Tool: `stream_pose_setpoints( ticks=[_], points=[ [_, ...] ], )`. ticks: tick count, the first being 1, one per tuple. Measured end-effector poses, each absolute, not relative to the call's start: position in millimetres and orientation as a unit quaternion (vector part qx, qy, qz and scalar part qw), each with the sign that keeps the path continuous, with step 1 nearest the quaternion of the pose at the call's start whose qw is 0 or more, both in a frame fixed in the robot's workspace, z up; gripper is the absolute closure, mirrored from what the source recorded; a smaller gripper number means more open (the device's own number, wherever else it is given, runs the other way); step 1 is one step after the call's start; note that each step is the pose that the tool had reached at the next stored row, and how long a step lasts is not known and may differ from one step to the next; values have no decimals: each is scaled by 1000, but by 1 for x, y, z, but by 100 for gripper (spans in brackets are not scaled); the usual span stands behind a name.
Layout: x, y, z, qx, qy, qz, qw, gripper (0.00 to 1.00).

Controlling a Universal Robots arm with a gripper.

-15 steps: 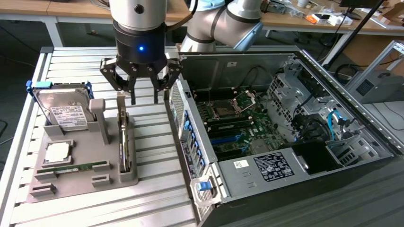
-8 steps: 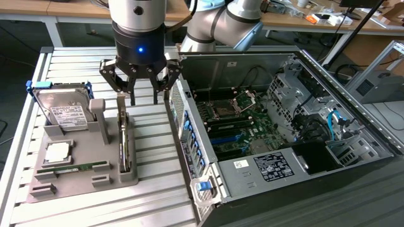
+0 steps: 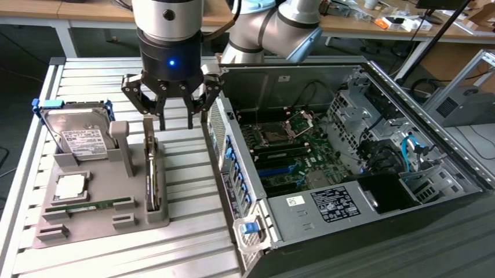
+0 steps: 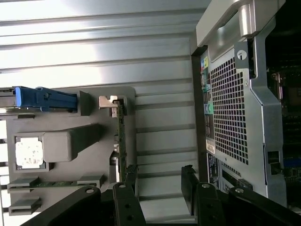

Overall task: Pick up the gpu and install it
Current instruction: 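Pick up the gpu and move the gpu toward the slot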

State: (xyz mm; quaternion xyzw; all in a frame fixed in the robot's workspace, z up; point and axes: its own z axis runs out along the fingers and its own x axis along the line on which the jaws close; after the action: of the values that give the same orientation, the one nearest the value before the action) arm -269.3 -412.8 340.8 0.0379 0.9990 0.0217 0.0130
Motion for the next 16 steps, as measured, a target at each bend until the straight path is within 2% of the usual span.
stream_pose_setpoints(
  ticks=[16],
  points=[
    [-270,-416,335,38,999,22,13,50]
  ],
)
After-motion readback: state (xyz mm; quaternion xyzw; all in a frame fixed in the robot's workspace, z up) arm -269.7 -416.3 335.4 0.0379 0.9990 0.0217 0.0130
